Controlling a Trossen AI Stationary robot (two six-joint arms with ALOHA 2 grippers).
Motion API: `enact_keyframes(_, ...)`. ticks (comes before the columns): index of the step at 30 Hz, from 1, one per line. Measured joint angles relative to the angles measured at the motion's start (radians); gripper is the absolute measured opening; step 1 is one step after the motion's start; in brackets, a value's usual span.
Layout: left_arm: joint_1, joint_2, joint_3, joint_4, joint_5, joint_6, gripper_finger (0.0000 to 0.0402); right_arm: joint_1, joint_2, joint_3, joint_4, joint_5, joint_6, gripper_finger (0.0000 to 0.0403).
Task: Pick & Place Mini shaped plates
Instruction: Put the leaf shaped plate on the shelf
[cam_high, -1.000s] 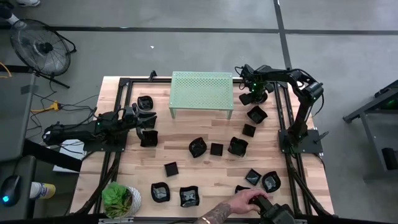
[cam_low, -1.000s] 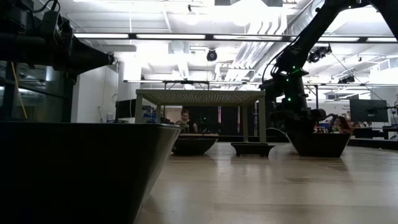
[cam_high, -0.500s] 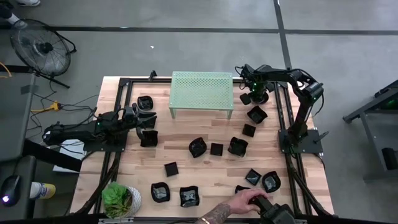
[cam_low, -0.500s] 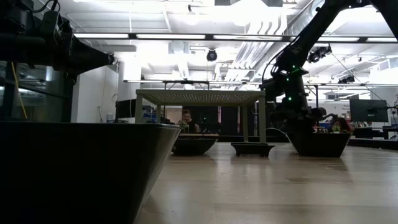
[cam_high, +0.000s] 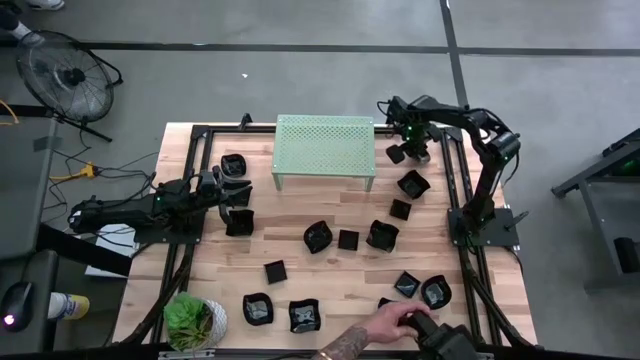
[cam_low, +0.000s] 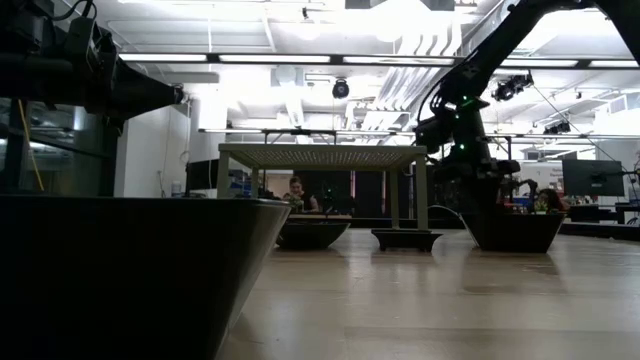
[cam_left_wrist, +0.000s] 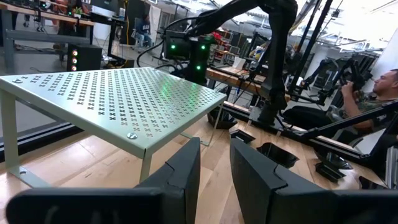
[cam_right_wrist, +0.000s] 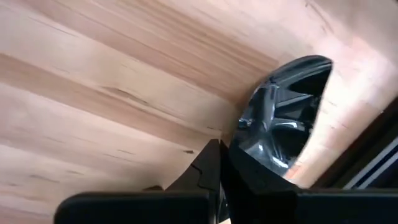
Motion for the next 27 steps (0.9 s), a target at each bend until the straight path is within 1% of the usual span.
enact_keyframes(9,0.0,0.0,0.0,0.0,0.0,0.0,0.0085,0.003,-0.082,0.061,-0.073,0.006,0.001,0.0001)
enact_keyframes(17,0.0,0.0,0.0,0.0,0.0,0.0,0.0085,0.056,-0.21,0.091,-0.102,0.01,-0.026,0.0002)
enact_keyframes(22,0.0,0.0,0.0,0.0,0.0,0.0,0.0085,0.114,-0.293,0.091,-0.091,0.009,-0.11,0.0001)
enact_keyframes(27,0.0,0.0,0.0,0.0,0.0,0.0,0.0085,0.178,-0.361,0.091,-0.054,0.004,-0.276,0.0003)
